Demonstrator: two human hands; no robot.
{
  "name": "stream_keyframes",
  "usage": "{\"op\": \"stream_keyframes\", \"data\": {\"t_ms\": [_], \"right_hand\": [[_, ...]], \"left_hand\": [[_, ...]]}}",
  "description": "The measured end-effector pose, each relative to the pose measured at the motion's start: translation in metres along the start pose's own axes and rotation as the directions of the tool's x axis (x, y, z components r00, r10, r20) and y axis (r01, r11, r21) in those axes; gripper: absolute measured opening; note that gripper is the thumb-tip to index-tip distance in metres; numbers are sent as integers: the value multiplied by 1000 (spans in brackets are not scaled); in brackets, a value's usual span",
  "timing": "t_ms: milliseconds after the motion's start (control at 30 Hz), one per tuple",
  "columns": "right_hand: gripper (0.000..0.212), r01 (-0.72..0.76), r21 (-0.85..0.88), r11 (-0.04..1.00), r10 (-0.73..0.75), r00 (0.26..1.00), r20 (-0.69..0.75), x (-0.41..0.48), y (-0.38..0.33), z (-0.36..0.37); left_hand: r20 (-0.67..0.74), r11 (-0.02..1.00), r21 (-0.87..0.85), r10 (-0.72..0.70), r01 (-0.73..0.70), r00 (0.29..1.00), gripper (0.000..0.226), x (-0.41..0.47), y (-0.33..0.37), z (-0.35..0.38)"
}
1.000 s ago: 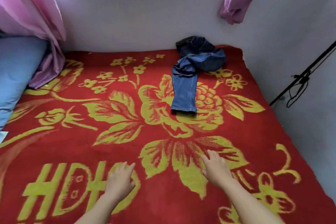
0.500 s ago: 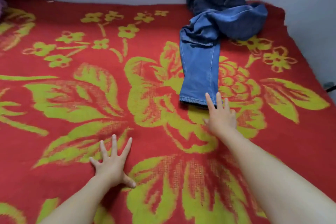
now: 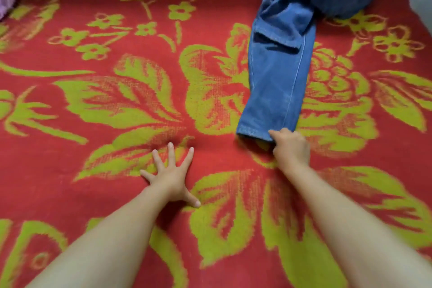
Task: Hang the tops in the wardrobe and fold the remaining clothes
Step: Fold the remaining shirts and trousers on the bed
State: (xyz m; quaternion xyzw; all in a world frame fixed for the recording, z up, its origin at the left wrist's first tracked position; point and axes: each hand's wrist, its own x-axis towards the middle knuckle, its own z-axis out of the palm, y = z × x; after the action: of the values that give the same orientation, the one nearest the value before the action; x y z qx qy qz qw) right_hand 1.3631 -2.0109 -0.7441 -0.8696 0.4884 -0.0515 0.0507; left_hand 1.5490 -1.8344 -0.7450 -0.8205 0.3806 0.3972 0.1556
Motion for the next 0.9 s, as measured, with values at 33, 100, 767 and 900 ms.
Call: {"op": "stream_keyframes", "data": {"t_ms": [33, 100, 767, 900], "right_hand": [[44, 14, 60, 998, -15, 1000, 7, -31, -7, -2], [45, 7, 143, 990, -24, 993, 113, -86, -10, -11], [40, 353, 250, 902, -422, 846, 327, -434, -125, -209], [59, 305, 226, 925, -379, 787, 487, -472, -146, -240]], "left_hand": [[-14, 1000, -6, -6, 6, 1000, 137, -2, -1, -3], [-86, 1000, -3, -5, 5, 996, 130, -15, -6, 4], [-10, -32, -999, 129, -6, 992, 34, -367, -69, 119], [-86, -48, -996, 167, -79, 982, 37, -430, -125, 139]]}}
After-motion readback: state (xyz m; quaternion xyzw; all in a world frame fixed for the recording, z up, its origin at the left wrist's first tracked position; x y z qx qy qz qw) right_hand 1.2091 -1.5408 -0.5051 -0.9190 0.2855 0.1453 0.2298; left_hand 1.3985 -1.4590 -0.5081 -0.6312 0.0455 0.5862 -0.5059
